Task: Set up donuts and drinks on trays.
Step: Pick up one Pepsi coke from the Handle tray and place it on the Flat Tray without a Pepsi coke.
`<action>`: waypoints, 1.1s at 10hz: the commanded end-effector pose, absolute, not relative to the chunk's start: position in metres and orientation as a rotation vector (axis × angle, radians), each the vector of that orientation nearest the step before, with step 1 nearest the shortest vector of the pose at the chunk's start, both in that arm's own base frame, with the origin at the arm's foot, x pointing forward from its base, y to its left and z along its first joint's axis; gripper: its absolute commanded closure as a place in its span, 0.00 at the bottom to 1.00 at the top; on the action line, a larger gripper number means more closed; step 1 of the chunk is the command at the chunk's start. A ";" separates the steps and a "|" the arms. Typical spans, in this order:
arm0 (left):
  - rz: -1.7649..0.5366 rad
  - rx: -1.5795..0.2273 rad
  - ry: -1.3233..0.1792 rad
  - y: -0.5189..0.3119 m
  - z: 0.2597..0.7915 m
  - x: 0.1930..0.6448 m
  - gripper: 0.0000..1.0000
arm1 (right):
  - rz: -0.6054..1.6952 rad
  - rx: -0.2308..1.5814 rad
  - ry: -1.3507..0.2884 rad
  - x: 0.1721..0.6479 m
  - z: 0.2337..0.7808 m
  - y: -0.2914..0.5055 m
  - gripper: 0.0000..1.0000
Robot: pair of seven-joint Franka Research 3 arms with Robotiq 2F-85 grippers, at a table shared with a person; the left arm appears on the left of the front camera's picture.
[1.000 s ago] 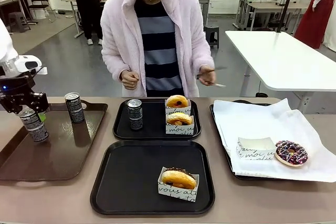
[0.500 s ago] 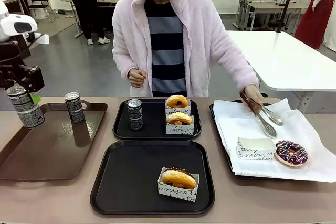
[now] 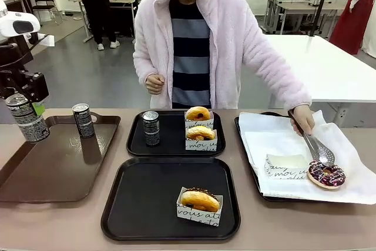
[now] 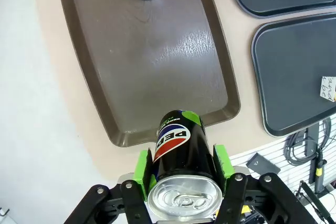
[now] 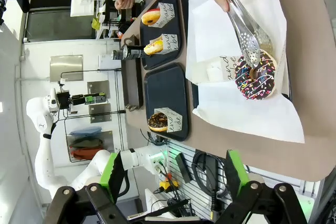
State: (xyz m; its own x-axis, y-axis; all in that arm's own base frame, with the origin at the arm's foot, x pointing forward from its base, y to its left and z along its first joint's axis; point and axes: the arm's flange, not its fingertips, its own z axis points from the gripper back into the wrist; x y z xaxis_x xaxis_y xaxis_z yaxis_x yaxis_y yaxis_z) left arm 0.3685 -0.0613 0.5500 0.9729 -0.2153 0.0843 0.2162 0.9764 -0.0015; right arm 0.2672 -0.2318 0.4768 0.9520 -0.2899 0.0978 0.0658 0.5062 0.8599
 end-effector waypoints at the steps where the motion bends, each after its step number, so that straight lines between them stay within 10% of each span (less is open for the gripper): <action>1: -0.217 -0.006 -0.088 -0.062 0.553 0.368 1.00 | -0.204 1.041 -0.257 0.268 0.476 -0.232 0.00; 5: -0.217 -0.006 -0.088 -0.062 0.553 0.368 1.00 | -0.204 1.041 -0.257 0.268 0.476 -0.232 0.00; 6: -0.218 -0.011 -0.084 -0.061 0.550 0.369 0.42 | -0.204 1.041 -0.257 0.268 0.476 -0.232 0.00; 11: -0.355 0.055 -0.176 -0.118 0.568 0.371 0.42 | -0.204 1.041 -0.257 0.268 0.476 -0.232 0.00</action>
State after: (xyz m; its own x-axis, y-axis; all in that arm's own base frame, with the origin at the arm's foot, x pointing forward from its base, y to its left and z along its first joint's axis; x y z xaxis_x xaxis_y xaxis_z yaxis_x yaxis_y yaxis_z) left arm 0.3672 -0.1088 0.5586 0.9372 -0.3240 0.1293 0.3212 0.9460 0.0430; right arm 0.2671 -0.2318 0.4768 0.9520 -0.2900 0.0978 0.0658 0.5061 0.8600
